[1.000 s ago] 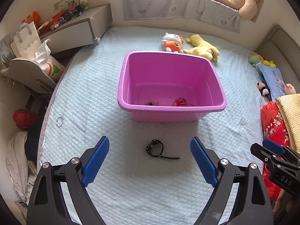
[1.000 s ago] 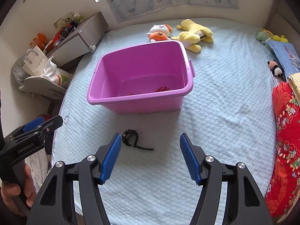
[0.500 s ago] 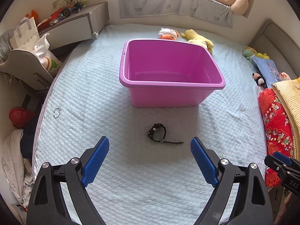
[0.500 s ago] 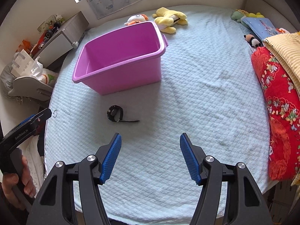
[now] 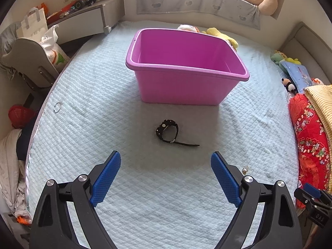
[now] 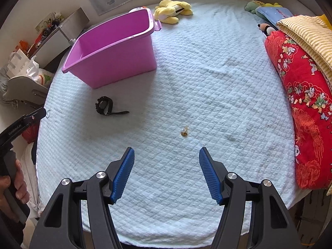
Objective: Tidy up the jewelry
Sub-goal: 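Withdraw the left tool from the tub toward the black watch while the right tool moves toward the gold charm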
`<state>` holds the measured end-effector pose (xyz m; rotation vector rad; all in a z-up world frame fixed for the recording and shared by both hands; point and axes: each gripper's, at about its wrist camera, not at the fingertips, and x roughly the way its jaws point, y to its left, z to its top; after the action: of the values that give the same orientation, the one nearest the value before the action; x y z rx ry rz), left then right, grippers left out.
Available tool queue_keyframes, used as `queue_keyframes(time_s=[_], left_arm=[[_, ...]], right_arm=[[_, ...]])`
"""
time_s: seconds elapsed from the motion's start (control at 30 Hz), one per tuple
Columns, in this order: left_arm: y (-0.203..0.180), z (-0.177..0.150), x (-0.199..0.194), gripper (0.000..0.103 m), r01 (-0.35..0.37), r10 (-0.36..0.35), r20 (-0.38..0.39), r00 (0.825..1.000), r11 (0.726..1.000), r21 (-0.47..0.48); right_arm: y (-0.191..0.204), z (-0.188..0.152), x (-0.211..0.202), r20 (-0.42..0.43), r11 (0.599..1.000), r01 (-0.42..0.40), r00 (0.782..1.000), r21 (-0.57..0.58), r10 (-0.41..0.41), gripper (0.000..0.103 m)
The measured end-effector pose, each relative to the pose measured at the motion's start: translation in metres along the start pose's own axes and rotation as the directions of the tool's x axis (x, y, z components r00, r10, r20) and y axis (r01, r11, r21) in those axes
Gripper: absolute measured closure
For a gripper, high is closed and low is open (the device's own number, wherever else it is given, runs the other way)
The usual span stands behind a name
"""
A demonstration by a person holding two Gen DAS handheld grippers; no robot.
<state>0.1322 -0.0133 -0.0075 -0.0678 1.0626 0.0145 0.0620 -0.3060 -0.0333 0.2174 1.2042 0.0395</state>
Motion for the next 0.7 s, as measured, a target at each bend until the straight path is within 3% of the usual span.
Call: queue_keyframes(time_s=[0.3, 0.5, 0.7], left_arm=[[0.004, -0.033, 0.027, 0.016, -0.037, 0.037, 0.022, 0.999, 0.999, 0.023], [0.010, -0.056, 0.083, 0.016, -0.017, 0.016, 0.034, 0.999, 0.999, 0.037], [0.005, -0.065, 0.140, 0.016, 0.009, -0.019, 0.081, 0.997, 0.993, 0.116]], right_arm=[[-0.021, -0.037, 0.050, 0.032, 0.998, -0.029, 0.999, 0.049, 0.027, 0.041], [-0.027, -0.051, 0.091, 0.085, 0.998, 0.024, 0.996, 0.063, -0.029, 0.041], [-0.028, -0.057, 0.142, 0.142, 0.993, 0.078, 0.986, 0.090, -0.090, 0.041]])
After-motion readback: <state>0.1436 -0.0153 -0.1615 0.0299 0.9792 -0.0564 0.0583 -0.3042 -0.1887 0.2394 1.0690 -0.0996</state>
